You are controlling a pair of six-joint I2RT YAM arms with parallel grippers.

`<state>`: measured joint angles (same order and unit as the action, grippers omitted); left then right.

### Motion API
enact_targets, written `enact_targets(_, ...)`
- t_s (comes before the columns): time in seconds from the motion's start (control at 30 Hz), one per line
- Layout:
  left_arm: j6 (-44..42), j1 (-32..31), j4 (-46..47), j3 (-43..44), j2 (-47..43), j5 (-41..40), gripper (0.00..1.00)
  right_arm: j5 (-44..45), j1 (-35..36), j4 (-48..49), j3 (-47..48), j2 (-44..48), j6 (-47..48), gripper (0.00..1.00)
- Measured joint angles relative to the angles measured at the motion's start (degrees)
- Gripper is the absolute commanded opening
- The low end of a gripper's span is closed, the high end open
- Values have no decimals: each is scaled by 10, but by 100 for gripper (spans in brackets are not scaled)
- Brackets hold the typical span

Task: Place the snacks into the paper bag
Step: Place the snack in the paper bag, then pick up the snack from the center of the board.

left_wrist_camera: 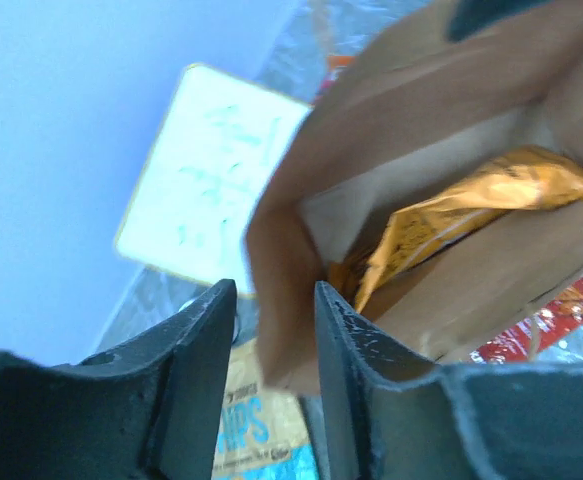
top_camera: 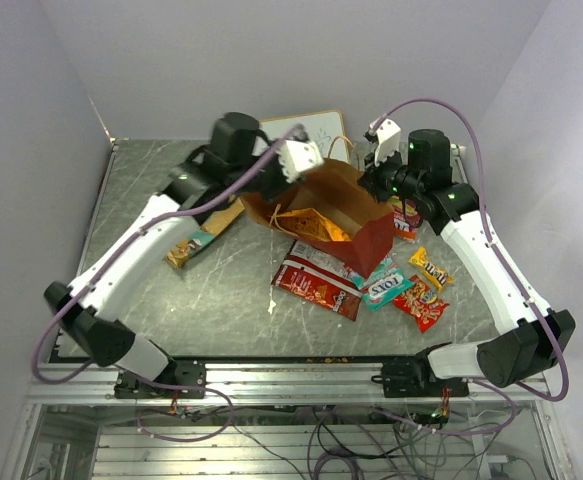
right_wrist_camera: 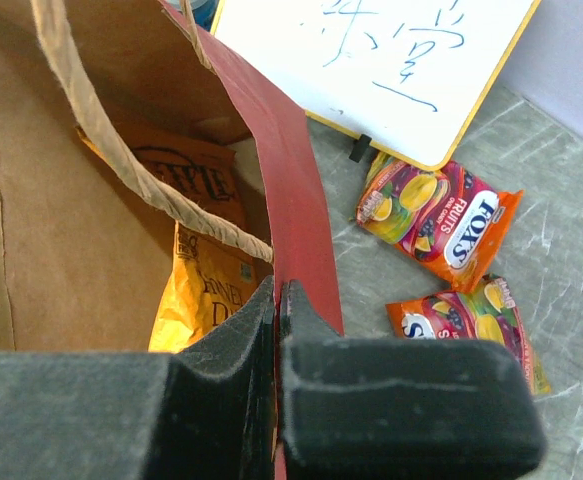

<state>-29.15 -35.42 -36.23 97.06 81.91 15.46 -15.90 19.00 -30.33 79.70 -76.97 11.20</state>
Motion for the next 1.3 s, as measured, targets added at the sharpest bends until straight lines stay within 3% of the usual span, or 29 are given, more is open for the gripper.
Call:
enact_targets(0.27,87,155,22,-68,-102,-27,57,-5,-8,-1,0,5,0,0)
enact_targets(0.57,110,285,22,-220,-95,-60,61,-24,-14,-7,0,15,-1,0)
enact_targets(0.7,99,292,22,-274,-77,-65,63,-30,-16,-9,0,16,-1,0)
enact_targets(1.03,57,292,57,-339,21,-87,90,-42,-22,-8,-1,18,-5,0)
enact_targets(1.3,40,274,81,-346,97,-110,92,-46,-26,-8,-4,20,-8,0)
